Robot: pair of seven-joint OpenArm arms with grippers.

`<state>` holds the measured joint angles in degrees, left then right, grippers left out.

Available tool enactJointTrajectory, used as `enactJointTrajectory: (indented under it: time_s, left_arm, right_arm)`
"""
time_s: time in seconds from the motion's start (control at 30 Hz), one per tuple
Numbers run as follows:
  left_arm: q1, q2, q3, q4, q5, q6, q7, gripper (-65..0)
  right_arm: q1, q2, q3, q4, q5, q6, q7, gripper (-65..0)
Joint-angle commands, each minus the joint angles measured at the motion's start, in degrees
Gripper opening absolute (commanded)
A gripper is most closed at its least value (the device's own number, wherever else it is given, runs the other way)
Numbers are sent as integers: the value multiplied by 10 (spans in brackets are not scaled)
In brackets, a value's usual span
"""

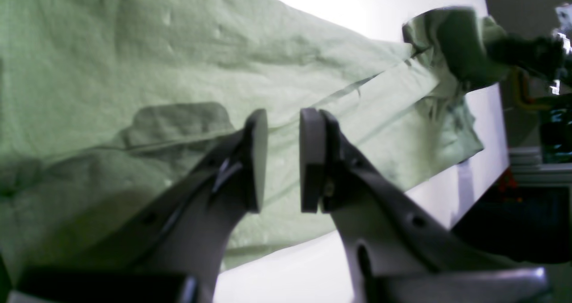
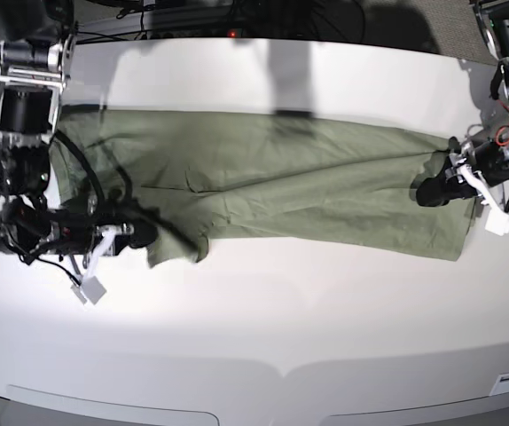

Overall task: Fold the T-shirt properly
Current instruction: 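Drag the pinched sleeve edge with the right gripper toward the collar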

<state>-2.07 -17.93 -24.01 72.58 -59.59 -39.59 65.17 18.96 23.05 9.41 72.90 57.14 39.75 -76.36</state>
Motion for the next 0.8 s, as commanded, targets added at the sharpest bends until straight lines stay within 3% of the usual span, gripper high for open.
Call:
enactJointTrajectory:
  time_s: [0.0, 0.1, 0.27, 0.43, 0.53, 0.77]
  left_arm:
    - [-10, -10, -3, 10, -16, -4, -7, -519]
    - [-10, -10, -3, 10, -16, -4, -7, -519]
    - [-9, -10, -3, 10, -16, -4, -7, -519]
    - [-10, -10, -3, 10, -16, -4, -7, -519]
    - [-9, -10, -3, 10, -16, -4, -7, -519]
    - [-9, -10, -3, 10, -16, -4, -7, -519]
  right_arm:
    - [3, 15, 3, 35, 36, 3, -8, -650]
    - [-38, 31, 3, 110, 75, 3, -36, -650]
    - [-112, 67, 3, 188, 80, 3, -36, -650]
    - [-181, 103, 3, 213, 84, 3, -36, -650]
    - [-213, 132, 3, 215, 121, 3, -36, -650]
    - [-246, 190, 3, 215, 140, 3, -36, -650]
